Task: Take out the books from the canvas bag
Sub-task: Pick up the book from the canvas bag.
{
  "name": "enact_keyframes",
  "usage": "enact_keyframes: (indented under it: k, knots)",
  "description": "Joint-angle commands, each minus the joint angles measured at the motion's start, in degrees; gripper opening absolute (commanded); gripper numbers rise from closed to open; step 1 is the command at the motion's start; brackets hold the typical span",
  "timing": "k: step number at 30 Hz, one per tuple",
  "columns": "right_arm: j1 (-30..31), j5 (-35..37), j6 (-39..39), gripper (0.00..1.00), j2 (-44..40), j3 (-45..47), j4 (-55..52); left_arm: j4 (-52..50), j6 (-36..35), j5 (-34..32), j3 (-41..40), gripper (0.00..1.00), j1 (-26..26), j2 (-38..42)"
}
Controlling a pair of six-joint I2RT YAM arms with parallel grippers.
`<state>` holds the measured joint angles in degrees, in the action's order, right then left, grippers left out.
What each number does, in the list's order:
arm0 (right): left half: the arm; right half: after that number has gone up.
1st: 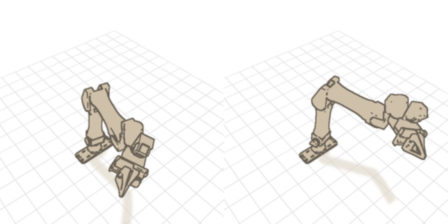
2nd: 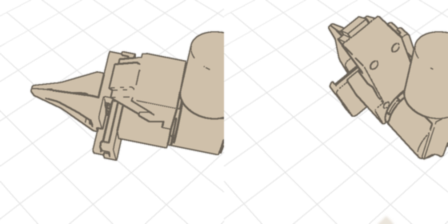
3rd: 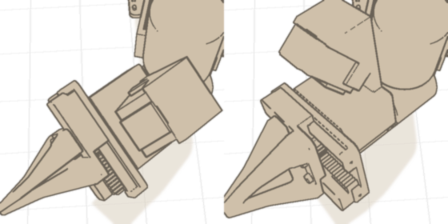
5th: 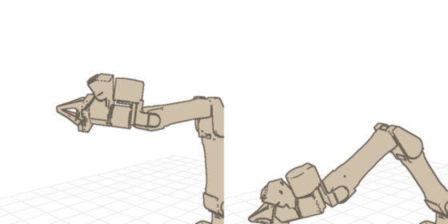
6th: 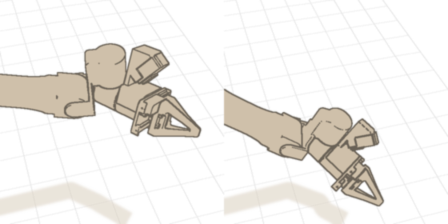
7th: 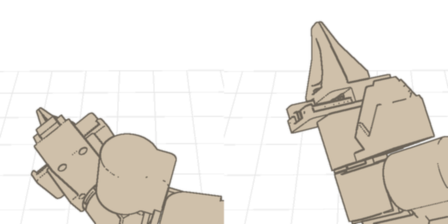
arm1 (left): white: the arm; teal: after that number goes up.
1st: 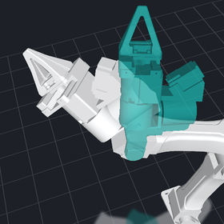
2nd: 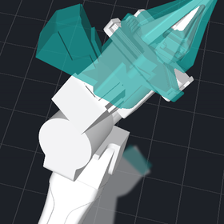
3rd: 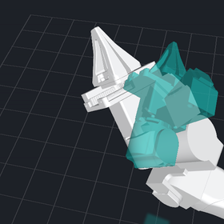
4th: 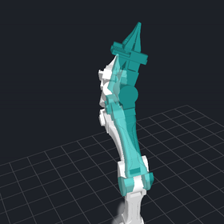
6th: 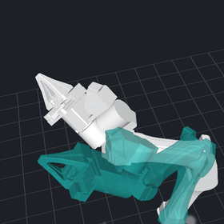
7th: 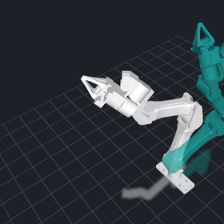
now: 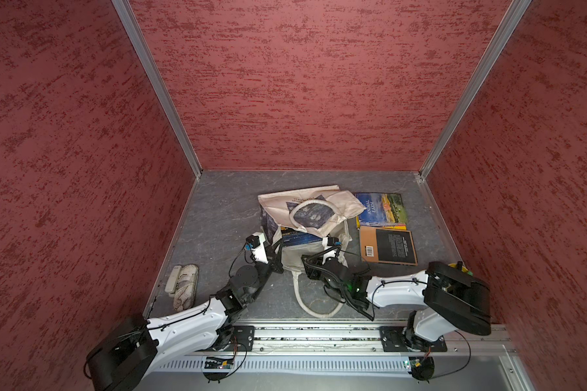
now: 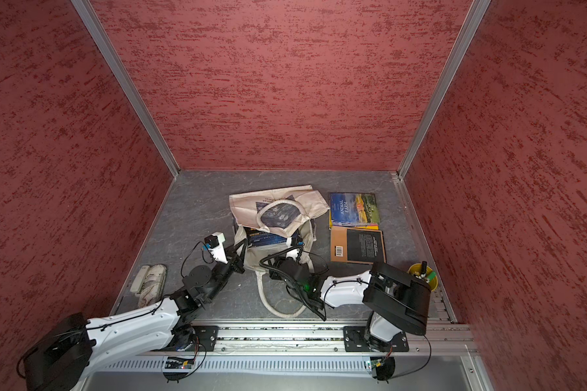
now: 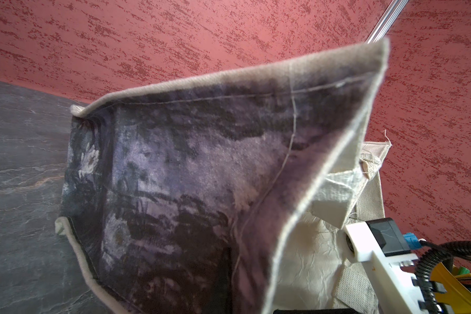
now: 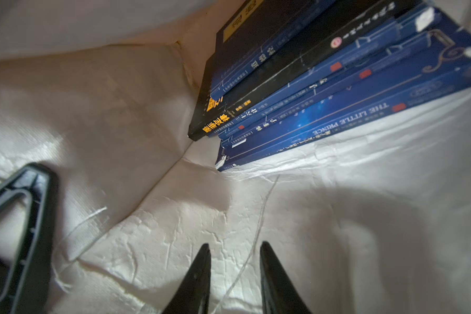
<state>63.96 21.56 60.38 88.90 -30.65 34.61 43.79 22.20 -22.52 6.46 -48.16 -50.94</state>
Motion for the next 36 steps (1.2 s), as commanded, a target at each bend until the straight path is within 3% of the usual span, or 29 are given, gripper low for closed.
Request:
enact_keyframes:
  k: [1, 8, 16, 27, 36]
  knots:
    - [0.3, 3.4, 5.1, 0.33, -1.9, 3.1, 2.0, 5.6, 0.2, 1.7, 0.3, 0.00, 0.1, 2.2]
    - [0.4, -0.5, 5.4, 0.35, 0.7, 6.1, 9.7, 5.5, 0.3, 1.6, 0.1, 0.00, 0.1, 2.6]
    - [-0.5, 0.9, -2.6, 0.38, 4.2, -3.8, 3.9, 5.9, 0.7, 2.7, -0.1, 0.00, 0.2, 1.2]
    - [-7.6, -6.1, -5.5, 0.39, 8.0, -12.6, 1.2, 6.5, 0.4, 4.2, 0.1, 0.00, 0.1, -1.3]
    - [-14.0, -10.4, 0.7, 0.44, 12.5, -19.8, -2.4, 6.1, 0.1, 3.9, 0.1, 0.00, 0.0, -1.5]
